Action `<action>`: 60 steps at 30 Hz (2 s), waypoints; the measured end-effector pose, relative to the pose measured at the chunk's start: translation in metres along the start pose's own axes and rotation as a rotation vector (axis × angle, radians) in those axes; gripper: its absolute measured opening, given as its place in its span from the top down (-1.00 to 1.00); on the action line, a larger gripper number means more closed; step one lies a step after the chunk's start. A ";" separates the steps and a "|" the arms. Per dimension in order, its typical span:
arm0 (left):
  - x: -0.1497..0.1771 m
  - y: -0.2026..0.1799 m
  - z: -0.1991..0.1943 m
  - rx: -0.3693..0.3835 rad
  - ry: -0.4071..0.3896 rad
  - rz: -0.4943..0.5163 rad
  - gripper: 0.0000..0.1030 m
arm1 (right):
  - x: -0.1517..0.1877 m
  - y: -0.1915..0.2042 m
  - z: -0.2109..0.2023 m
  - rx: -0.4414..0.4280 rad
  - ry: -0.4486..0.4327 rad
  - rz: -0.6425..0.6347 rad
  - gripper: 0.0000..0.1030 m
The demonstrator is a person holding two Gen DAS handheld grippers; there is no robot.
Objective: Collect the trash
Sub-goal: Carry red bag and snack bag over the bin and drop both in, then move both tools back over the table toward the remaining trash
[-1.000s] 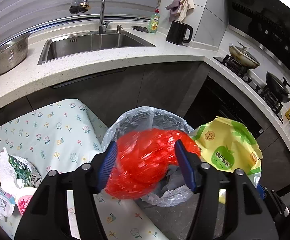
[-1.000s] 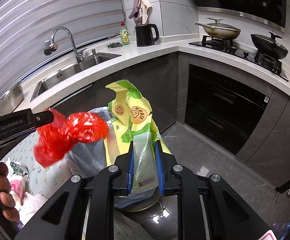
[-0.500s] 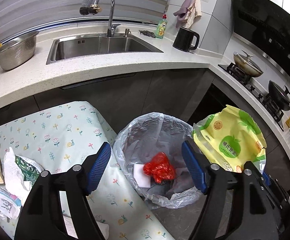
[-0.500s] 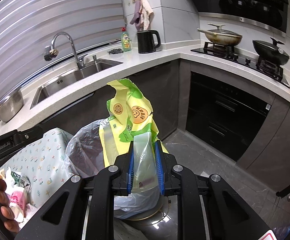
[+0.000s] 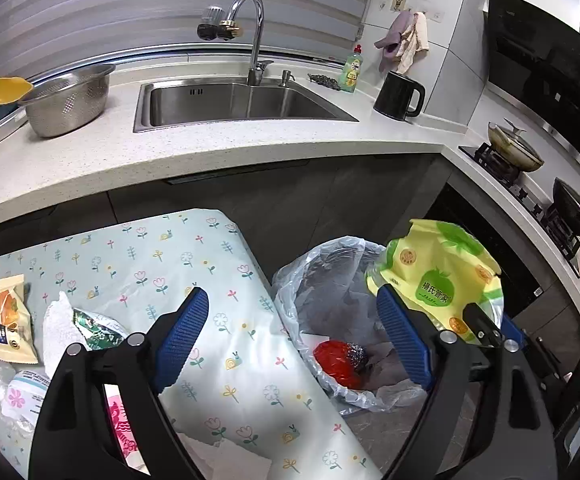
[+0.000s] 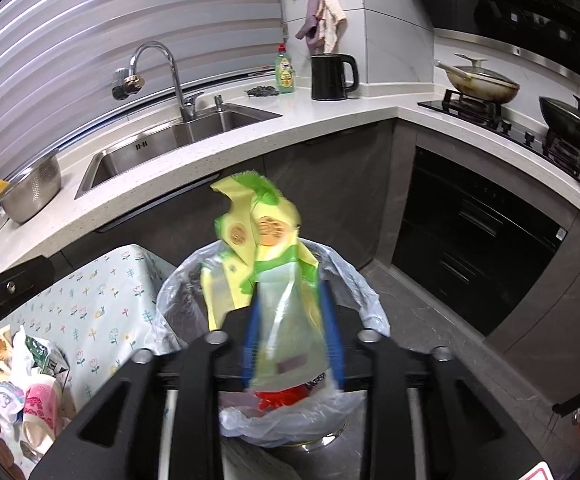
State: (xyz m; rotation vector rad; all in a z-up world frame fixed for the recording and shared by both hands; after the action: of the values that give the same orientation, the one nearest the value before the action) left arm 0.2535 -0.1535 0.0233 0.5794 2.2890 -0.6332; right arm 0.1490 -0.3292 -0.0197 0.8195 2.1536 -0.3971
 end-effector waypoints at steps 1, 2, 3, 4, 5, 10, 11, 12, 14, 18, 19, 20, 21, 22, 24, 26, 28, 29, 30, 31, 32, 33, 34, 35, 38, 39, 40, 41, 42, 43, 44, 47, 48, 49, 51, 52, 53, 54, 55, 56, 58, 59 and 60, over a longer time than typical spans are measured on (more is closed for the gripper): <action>0.000 0.002 -0.002 -0.007 -0.003 -0.001 -0.64 | -0.001 0.002 -0.001 0.000 -0.007 -0.003 0.09; 0.001 0.003 -0.003 -0.013 -0.006 -0.002 -0.71 | -0.002 0.005 -0.002 -0.005 -0.010 -0.008 0.07; 0.001 0.005 -0.006 -0.020 -0.012 -0.004 -0.72 | -0.003 0.007 -0.003 -0.005 -0.013 -0.013 0.03; 0.002 0.006 -0.008 -0.024 -0.015 -0.005 -0.73 | -0.004 0.010 -0.004 -0.005 -0.017 -0.020 -0.03; 0.002 0.007 -0.009 -0.027 -0.015 -0.007 -0.73 | -0.005 0.013 -0.005 -0.005 -0.021 -0.028 -0.04; 0.006 0.013 -0.019 -0.036 -0.020 -0.018 -0.73 | -0.014 0.022 -0.020 -0.010 -0.063 -0.050 -0.17; 0.006 0.014 -0.021 -0.041 -0.020 -0.019 -0.74 | -0.016 0.024 -0.024 -0.010 -0.071 -0.055 -0.18; 0.007 0.015 -0.023 -0.043 -0.023 -0.020 -0.74 | -0.017 0.026 -0.027 -0.011 -0.075 -0.058 -0.19; 0.008 0.017 -0.030 -0.047 -0.029 -0.025 -0.75 | -0.019 0.028 -0.036 -0.019 -0.088 -0.058 -0.19; 0.010 0.022 -0.042 -0.056 -0.040 -0.034 -0.75 | -0.022 0.032 -0.054 -0.042 -0.105 -0.058 -0.20; 0.012 0.024 -0.046 -0.059 -0.044 -0.037 -0.75 | -0.022 0.033 -0.060 -0.048 -0.110 -0.061 -0.21; 0.012 0.024 -0.049 -0.062 -0.046 -0.039 -0.75 | -0.022 0.034 -0.065 -0.053 -0.114 -0.065 -0.22; 0.014 0.026 -0.052 -0.067 -0.048 -0.043 -0.77 | -0.022 0.035 -0.069 -0.056 -0.118 -0.068 -0.23; 0.015 0.028 -0.056 -0.069 -0.049 -0.047 -0.77 | -0.022 0.037 -0.074 -0.060 -0.122 -0.071 -0.24; 0.018 0.031 -0.065 -0.075 -0.055 -0.054 -0.79 | -0.020 0.040 -0.086 -0.077 -0.128 -0.074 -0.28; 0.020 0.034 -0.074 -0.084 -0.064 -0.053 -0.80 | -0.017 0.043 -0.097 -0.093 -0.134 -0.076 -0.35; 0.023 0.038 -0.085 -0.093 -0.075 -0.059 -0.80 | -0.012 0.047 -0.108 -0.113 -0.138 -0.085 -0.40; 0.024 0.040 -0.090 -0.094 -0.078 -0.063 -0.81 | -0.011 0.050 -0.113 -0.119 -0.140 -0.091 -0.41; 0.026 0.043 -0.096 -0.096 -0.082 -0.069 -0.81 | -0.007 0.053 -0.119 -0.126 -0.141 -0.101 -0.42; 0.028 0.046 -0.103 -0.098 -0.087 -0.075 -0.81 | -0.004 0.056 -0.123 -0.132 -0.141 -0.108 -0.43; 0.029 0.049 -0.108 -0.101 -0.089 -0.076 -0.81 | -0.001 0.059 -0.127 -0.140 -0.139 -0.116 -0.44; 0.032 0.052 -0.114 -0.108 -0.092 -0.078 -0.81 | 0.002 0.061 -0.130 -0.146 -0.137 -0.123 -0.44; 0.034 0.056 -0.120 -0.118 -0.096 -0.082 -0.81 | 0.006 0.064 -0.134 -0.152 -0.135 -0.129 -0.44; 0.036 0.060 -0.125 -0.126 -0.099 -0.089 -0.81 | 0.008 0.066 -0.136 -0.157 -0.132 -0.134 -0.44; 0.043 0.072 -0.140 -0.143 -0.107 -0.113 -0.82 | 0.020 0.074 -0.145 -0.178 -0.117 -0.152 -0.44; 0.046 0.076 -0.145 -0.153 -0.108 -0.120 -0.82 | 0.024 0.077 -0.148 -0.183 -0.113 -0.160 -0.44; 0.049 0.081 -0.149 -0.166 -0.109 -0.124 -0.82 | 0.027 0.080 -0.150 -0.188 -0.110 -0.168 -0.44; 0.053 0.085 -0.153 -0.176 -0.110 -0.128 -0.82 | 0.030 0.082 -0.153 -0.192 -0.106 -0.174 -0.44; 0.056 0.089 -0.157 -0.184 -0.109 -0.133 -0.82 | 0.033 0.085 -0.155 -0.197 -0.102 -0.178 -0.44; 0.059 0.093 -0.160 -0.189 -0.107 -0.138 -0.82 | 0.037 0.088 -0.157 -0.204 -0.096 -0.184 -0.44; 0.063 0.098 -0.163 -0.195 -0.105 -0.146 -0.82 | 0.040 0.091 -0.158 -0.208 -0.091 -0.190 -0.44; 0.076 0.111 -0.173 -0.207 -0.100 -0.170 -0.82 | 0.053 0.100 -0.163 -0.224 -0.072 -0.213 -0.44; 0.080 0.115 -0.175 -0.212 -0.095 -0.174 -0.82 | 0.056 0.103 -0.163 -0.228 -0.066 -0.217 -0.44; 0.085 0.118 -0.177 -0.218 -0.091 -0.177 -0.82 | 0.060 0.105 -0.164 -0.234 -0.058 -0.222 -0.44; 0.097 0.125 -0.181 -0.235 -0.083 -0.193 -0.82 | 0.069 0.110 -0.165 -0.240 -0.045 -0.233 -0.44; 0.103 0.129 -0.183 -0.239 -0.076 -0.201 -0.82 | 0.074 0.112 -0.165 -0.242 -0.038 -0.238 -0.44; 0.107 0.133 -0.183 -0.242 -0.068 -0.206 -0.82 | 0.079 0.114 -0.165 -0.246 -0.028 -0.244 -0.44; 0.113 0.137 -0.183 -0.248 -0.059 -0.215 -0.82 | 0.082 0.115 -0.164 -0.248 -0.019 -0.248 -0.44; 0.119 0.141 -0.184 -0.254 -0.050 -0.222 -0.82 | 0.087 0.117 -0.163 -0.251 -0.010 -0.252 -0.44; 0.125 0.144 -0.184 -0.260 -0.042 -0.227 -0.82 | 0.092 0.119 -0.163 -0.254 -0.002 -0.258 -0.44; 0.137 0.153 -0.184 -0.278 -0.024 -0.241 -0.82 | 0.101 0.124 -0.160 -0.255 0.013 -0.272 -0.43; 0.142 0.158 -0.184 -0.284 -0.017 -0.249 -0.82 | 0.105 0.126 -0.159 -0.256 0.021 -0.279 -0.43; 0.146 0.162 -0.184 -0.289 -0.011 -0.260 -0.82 | 0.108 0.128 -0.157 -0.257 0.028 -0.283 -0.43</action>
State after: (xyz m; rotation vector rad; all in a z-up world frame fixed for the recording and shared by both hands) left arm 0.1557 0.1129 -0.0061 0.1422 2.4076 -0.4103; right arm 0.0936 -0.1066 -0.0026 0.3796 2.2934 -0.2428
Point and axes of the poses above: each gripper's, at about its wrist camera, not at the fingertips, and z roughly the way its jaws point, y to its left, x to its underside, the point moved 1 cm from there along z, roughly the way its jaws point, and after that the axes turned 7 degrees about x, right-handed, at the moved point
